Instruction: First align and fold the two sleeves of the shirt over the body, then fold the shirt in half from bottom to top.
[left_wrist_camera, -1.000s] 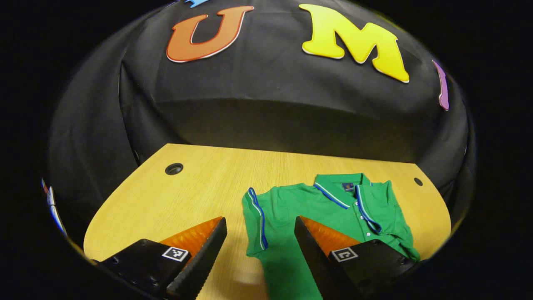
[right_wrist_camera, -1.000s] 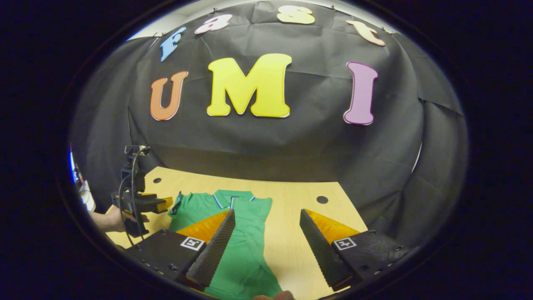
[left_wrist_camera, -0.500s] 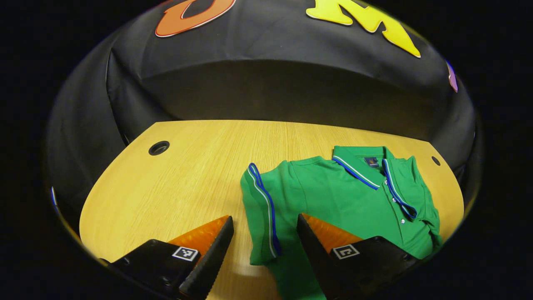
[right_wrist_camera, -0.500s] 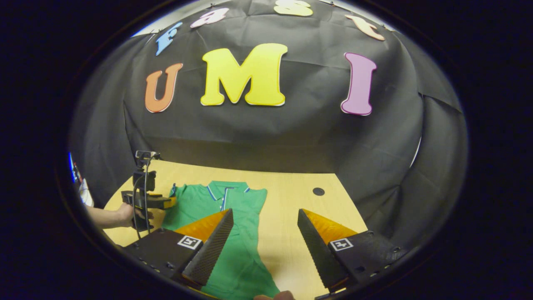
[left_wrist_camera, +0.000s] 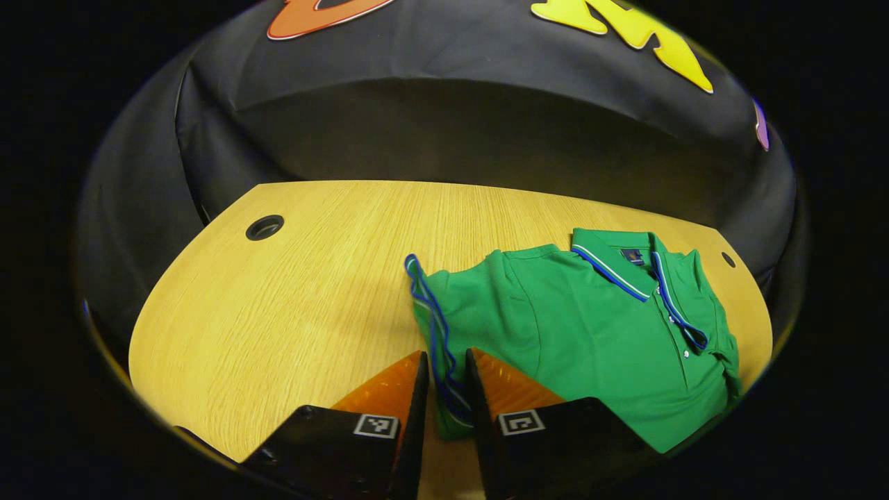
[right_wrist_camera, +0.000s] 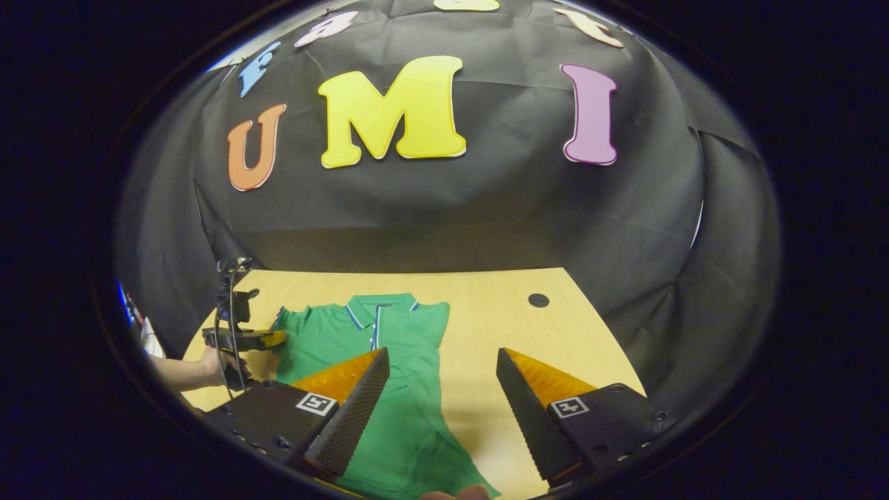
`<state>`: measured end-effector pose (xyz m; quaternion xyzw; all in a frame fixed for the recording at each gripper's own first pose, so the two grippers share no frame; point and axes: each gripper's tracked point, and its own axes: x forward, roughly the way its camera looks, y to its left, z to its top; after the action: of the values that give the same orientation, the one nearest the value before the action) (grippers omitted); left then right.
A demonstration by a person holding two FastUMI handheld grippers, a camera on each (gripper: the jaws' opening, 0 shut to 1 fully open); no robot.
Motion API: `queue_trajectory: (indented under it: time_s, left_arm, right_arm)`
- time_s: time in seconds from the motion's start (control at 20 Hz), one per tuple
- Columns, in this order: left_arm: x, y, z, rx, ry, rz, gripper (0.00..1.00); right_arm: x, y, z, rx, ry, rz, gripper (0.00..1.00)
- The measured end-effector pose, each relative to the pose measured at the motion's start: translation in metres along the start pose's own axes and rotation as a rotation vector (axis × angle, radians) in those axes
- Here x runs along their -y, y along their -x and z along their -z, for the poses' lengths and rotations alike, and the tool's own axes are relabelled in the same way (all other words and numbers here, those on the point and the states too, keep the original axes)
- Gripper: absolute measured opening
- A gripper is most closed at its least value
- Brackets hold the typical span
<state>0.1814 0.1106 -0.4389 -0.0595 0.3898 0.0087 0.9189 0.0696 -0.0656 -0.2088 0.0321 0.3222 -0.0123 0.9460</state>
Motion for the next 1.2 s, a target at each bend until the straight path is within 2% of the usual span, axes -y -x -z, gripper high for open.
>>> queue_trajectory:
  time_s: [0.1,0.2,0.3,0.45,0.6,0.75,0.9,1.2]
  left_arm:
    - [-0.005,-0.002,-0.001,-0.001,0.021,-0.004,0.25]
    - [-0.001,0.001,-0.004,0.002,0.047,0.025,0.13]
    - [0.001,0.007,-0.011,0.014,0.075,0.039,0.08]
    - [0.006,0.022,-0.027,0.029,0.097,0.031,0.06]
    - [0.023,0.037,-0.050,0.065,0.063,0.041,0.06]
    - [0.055,0.048,-0.066,0.077,0.029,0.040,0.06]
    - [0.099,0.046,-0.073,0.083,0.001,0.075,0.06]
    - [0.180,0.030,-0.061,0.033,-0.070,0.140,0.07]
  right_arm:
    - [-0.001,0.000,0.005,-0.013,-0.007,-0.003,0.96]
    - [-0.002,-0.003,0.007,-0.020,-0.011,-0.001,0.96]
    - [0.003,-0.003,0.008,-0.020,-0.009,0.016,0.97]
    - [0.002,0.000,0.005,-0.008,-0.030,0.014,0.95]
    - [0.006,0.005,-0.001,0.009,-0.053,0.021,0.95]
    - [0.010,0.012,-0.005,0.025,-0.065,0.020,0.95]
    - [0.020,0.024,-0.013,0.057,-0.062,0.036,0.95]
    - [0.051,0.042,-0.014,0.083,-0.089,0.089,0.94]
